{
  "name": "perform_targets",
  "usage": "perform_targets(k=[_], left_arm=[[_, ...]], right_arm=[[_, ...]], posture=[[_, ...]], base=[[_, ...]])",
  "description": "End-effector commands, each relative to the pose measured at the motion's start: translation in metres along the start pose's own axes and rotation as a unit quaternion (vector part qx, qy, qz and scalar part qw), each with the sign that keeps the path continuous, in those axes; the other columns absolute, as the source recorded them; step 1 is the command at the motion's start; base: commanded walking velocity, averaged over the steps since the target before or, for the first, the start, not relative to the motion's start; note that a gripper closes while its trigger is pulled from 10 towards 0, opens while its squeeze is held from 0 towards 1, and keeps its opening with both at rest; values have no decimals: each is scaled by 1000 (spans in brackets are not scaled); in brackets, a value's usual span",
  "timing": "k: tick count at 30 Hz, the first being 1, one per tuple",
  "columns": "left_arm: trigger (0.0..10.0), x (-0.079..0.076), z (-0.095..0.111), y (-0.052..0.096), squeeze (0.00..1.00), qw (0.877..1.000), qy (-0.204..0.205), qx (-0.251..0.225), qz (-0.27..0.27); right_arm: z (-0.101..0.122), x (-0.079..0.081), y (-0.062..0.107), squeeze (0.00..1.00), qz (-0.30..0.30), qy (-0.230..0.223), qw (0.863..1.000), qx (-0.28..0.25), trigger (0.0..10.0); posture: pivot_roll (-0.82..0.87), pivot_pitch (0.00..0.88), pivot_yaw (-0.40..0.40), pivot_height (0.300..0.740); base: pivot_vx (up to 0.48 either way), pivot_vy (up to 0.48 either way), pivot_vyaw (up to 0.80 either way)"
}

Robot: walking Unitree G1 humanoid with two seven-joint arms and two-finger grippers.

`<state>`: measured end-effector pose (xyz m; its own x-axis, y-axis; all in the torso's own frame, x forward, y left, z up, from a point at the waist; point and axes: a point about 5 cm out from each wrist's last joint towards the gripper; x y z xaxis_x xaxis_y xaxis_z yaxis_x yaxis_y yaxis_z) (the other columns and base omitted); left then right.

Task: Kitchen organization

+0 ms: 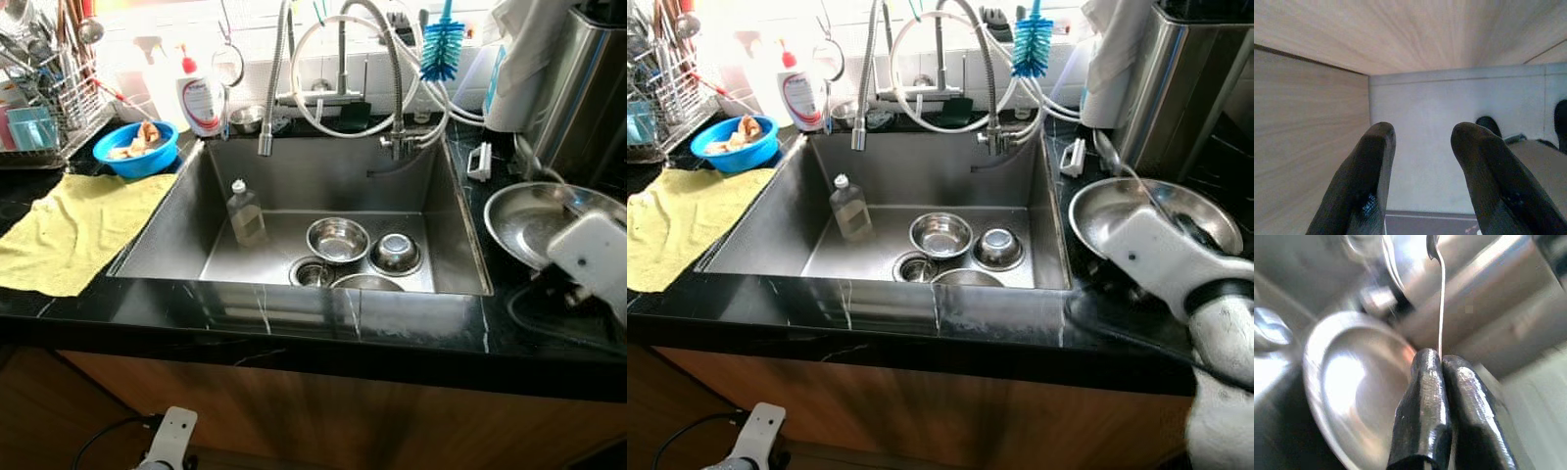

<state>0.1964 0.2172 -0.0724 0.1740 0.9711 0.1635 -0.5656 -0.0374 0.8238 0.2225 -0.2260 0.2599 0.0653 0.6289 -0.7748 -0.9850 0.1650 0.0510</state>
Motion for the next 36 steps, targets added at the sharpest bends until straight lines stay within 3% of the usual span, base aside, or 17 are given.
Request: perform_targets(k=[1,3,10,11,16,18,27,36], left_arm=[[10000,5,-5,1,0,1000,-4,14,8],[10000,4,-5,1,0,1000,-7,13,7],[10000,6,-3,1,0,1000,1,11,11],[10000,7,-3,1,0,1000,1,12,13],[10000,7,-4,1,0,1000,2,11,15],[10000,8,-4,1,0,1000,3,11,16],[10000,8,-4,1,0,1000,4,13,16],[10000,8,-4,1,0,1000,4,13,16]], right_arm=[[8,6,-3,0,19,-8,999,-30,10000],[10,9,-5,0,24,-10,999,-39,10000],[21,14,-32,0,10,-86,994,-66,10000],[26,18,-42,0,20,-135,987,-82,10000],[31,24,-55,0,46,-190,976,-99,10000],[35,29,-67,0,68,-239,963,-109,10000],[33,42,-87,0,132,-305,938,-100,10000],[21,62,-98,0,217,-291,930,-64,10000]], posture=[[-253,0,106,740],[-253,0,106,740],[-239,0,103,740],[-236,0,103,740],[-226,0,101,740],[-224,0,99,740],[-222,0,100,740],[-216,0,98,740]], base=[[0,0,0],[0,0,0],[0,0,0],[0,0,0],[0,0,0],[0,0,0],[0,0,0],[0,0,0]])
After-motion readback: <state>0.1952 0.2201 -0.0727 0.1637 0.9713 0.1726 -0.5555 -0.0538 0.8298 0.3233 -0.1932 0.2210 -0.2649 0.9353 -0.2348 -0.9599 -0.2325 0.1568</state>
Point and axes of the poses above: a point about 5 cm out from each wrist's last joint towards the gripper, its own y axis pointing back from the gripper into the wrist, its own z axis along the axis of the wrist's last joint, x = y × z
